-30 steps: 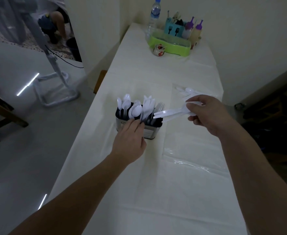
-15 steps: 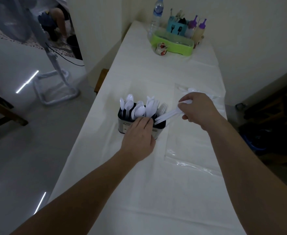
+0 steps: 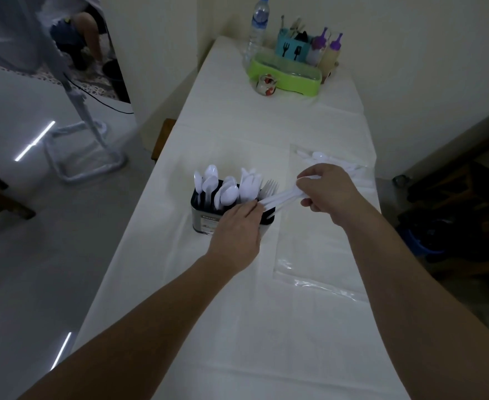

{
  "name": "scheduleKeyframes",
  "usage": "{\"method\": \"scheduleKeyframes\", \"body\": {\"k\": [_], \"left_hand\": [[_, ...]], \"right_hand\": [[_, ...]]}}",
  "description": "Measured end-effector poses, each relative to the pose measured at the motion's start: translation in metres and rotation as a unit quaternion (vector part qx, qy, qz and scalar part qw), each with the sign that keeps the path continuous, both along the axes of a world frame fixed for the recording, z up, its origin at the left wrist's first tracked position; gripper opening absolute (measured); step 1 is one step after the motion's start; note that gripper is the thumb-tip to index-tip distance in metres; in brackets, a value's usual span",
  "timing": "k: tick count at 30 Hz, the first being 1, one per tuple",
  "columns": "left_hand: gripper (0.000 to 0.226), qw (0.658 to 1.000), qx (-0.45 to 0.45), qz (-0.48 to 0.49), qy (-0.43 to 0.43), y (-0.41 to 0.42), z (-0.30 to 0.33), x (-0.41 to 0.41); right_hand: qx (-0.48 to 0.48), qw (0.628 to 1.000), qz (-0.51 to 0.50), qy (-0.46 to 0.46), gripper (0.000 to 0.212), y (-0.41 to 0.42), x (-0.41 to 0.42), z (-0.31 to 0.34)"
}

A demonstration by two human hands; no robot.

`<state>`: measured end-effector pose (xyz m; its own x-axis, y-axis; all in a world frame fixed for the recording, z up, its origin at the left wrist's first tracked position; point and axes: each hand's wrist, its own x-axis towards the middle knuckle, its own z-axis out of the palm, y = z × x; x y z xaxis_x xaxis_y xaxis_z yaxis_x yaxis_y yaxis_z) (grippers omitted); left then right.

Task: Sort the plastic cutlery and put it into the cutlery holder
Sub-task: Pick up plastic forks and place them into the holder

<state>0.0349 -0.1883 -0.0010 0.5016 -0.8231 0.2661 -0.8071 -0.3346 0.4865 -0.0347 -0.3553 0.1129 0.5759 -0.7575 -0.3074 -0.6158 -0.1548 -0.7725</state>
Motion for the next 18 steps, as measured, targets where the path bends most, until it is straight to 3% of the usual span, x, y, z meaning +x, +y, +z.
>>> {"method": "scheduleKeyframes", "body": {"k": [9,14,18], "left_hand": [[0.039,1.0,-0.007,-0.001,0.008,-0.008,-0.003,-0.007],[0.034,0.999,0.025,-0.02,-0.028,-0.009,-0.008,-0.005],[0.042,0.999,0.031,-0.022,-0.032,-0.007,-0.007,-0.005]], "right_hand": [[0.017,1.0,-0.015,-0.017,0.015,-0.009,-0.013,-0.002],[-0.01,0.999,0.033,0.003,0.012,-0.004,-0.006,-0.005],[-0.061,0.994,0.088,0.033,0.014,0.007,0.003,-0.011]]}}
